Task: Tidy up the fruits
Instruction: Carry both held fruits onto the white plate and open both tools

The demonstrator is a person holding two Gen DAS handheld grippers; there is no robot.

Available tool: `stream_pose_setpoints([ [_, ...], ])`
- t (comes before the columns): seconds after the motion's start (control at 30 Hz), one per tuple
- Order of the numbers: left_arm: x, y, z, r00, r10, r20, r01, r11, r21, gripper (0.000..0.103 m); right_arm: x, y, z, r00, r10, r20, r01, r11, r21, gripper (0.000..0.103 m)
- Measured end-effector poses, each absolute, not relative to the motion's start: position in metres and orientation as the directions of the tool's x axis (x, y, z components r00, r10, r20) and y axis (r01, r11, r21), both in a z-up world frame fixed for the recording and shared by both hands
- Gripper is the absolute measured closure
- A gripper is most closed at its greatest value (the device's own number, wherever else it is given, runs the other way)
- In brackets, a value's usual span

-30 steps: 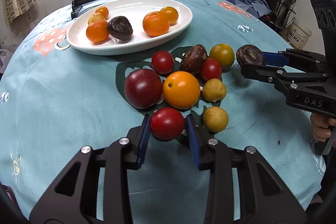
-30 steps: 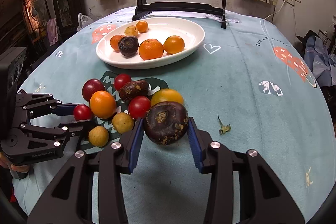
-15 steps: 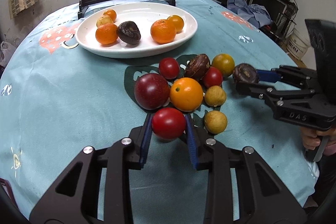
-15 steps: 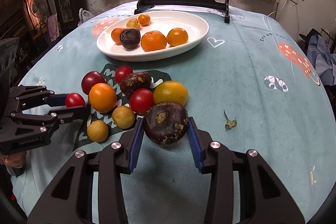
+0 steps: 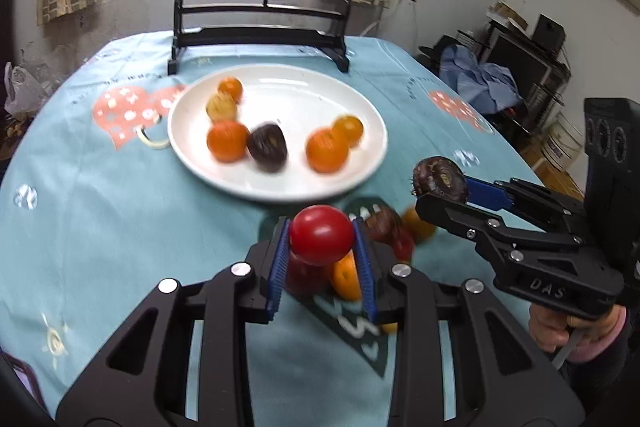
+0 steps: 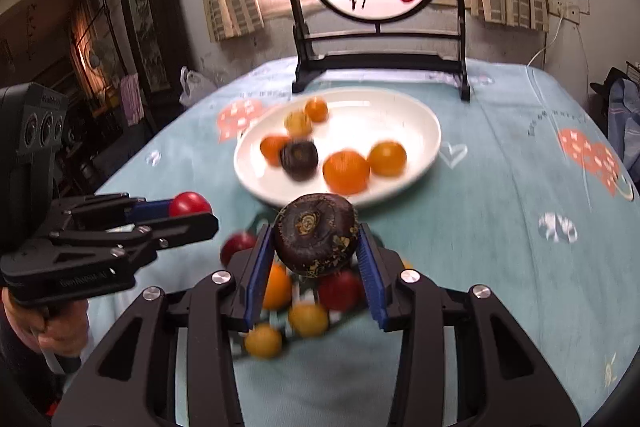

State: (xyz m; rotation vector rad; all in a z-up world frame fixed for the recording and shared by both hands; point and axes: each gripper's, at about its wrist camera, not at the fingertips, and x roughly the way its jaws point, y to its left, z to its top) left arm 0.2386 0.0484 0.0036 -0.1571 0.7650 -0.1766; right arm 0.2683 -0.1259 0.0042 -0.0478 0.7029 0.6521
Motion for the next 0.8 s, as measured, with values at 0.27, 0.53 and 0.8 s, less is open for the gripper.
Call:
stream_pose_setpoints([
  [0.27,0.308,0.065,0.019,0.734,-0.096,-0.672,-0.010,0.988,-0.152,0.071,0.332,-0.103,0.014,0.623,0.504,-0.598,-0.513,0.841,0.174,0.061],
  [0.53,0.370,0.091,0.001,0.695,-0.045,-0.718,-0.087,0.985,-0.146,0.071,0.382,-0.088,-0.006,0.588,0.491,-0.642,-0.494,0.847,0.196,0.061],
  [0.8,0.395,0.096,-0.019,0.662,-0.031,-0.749,-0.107,0.985,-0.134,0.071,0.404,-0.081,-0.021,0.563,0.481,-0.672,-0.498,0.846,0.189,0.061],
])
